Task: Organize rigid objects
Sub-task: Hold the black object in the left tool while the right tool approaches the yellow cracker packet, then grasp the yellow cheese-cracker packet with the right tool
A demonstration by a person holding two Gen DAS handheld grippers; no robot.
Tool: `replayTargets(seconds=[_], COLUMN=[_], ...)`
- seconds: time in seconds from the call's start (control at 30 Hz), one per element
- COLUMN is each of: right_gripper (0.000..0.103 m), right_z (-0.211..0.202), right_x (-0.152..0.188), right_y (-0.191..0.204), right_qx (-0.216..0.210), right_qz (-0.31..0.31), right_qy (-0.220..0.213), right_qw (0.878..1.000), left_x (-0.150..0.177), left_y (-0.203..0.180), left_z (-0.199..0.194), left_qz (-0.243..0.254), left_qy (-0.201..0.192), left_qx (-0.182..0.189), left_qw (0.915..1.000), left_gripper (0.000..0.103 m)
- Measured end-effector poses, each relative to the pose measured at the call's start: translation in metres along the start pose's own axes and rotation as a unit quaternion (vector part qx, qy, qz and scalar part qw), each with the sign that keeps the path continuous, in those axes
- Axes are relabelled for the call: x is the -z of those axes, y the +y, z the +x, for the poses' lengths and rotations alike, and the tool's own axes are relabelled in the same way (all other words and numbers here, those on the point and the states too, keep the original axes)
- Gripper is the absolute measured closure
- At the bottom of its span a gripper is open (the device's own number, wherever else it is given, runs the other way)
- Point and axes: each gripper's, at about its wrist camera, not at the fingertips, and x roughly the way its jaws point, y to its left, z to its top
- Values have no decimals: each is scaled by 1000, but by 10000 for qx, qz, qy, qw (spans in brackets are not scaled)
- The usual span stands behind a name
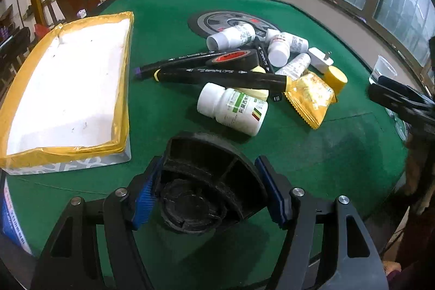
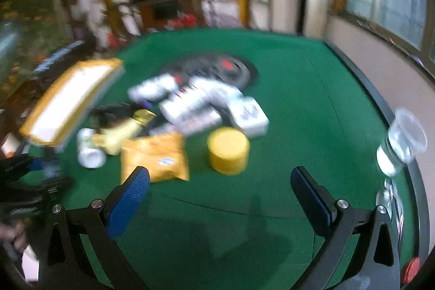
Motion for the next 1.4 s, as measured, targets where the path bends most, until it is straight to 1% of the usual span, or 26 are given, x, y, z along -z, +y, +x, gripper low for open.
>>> replayTargets(seconds=[0.07,0.17,0.27,0.37,0.4,0.53,0.67,0.7,0.73,0.77,0.8,0.83,0.87,1.0,1.1,1.23,1.4], right_gripper=[2,2,2,2,2,2,3,5,11,25,32,39,40,41,42,42,42], right_z=[1,15,26,39,45,70,87,88,91,92,92,90,90,82,70,59,51], right_x=[-2,-7,-8,-13,-13,-12,-8,-8,-5,-5,-4,-2,-1,5,10,14,12], right_y=[6,13,28,42,47,58,50,47,44,42,40,39,38,32,27,24,30], right_qx=[-268,-461,-565,-589,-557,-86,-12,-35,-99,-175,-255,-184,-194,-321,-474,-482,-526], right_qz=[-5,-49,-259,-505,-610,-896,-764,-711,-627,-574,-522,-587,-588,-387,-191,-78,-59], right_qy=[129,431,570,724,781,1059,1214,1237,1317,1359,1359,1266,1263,1172,1015,837,843], right_qw=[9996,9980,9964,9944,9935,9903,9897,9898,9893,9889,9890,9901,9901,9918,9935,9953,9950], left_x=[0,0,0,1,1,1,1,2,1,1,1,1,1,1,1,1,2], left_y=[0,1,7,7,6,5,6,6,5,5,5,5,5,4,4,8,3], left_z=[1,2,4,4,4,5,5,5,5,5,5,5,5,5,5,4,-4], left_qz=[29,22,-141,-140,-127,-122,-114,-103,-89,-80,-82,-83,-82,-69,-73,-177,-104], left_qy=[-18,-12,19,10,13,12,10,12,17,20,19,19,20,24,22,-29,-286], left_qx=[-22,56,220,193,176,162,149,136,116,104,102,104,98,79,82,260,156], left_qw=[10000,10000,9997,9997,9998,9998,9998,9999,9999,9999,9999,9999,9999,9999,9999,9995,9994], left_gripper=[35,35,35,35,35,35,35,35,35,35,35,35,35,35,35,35,35])
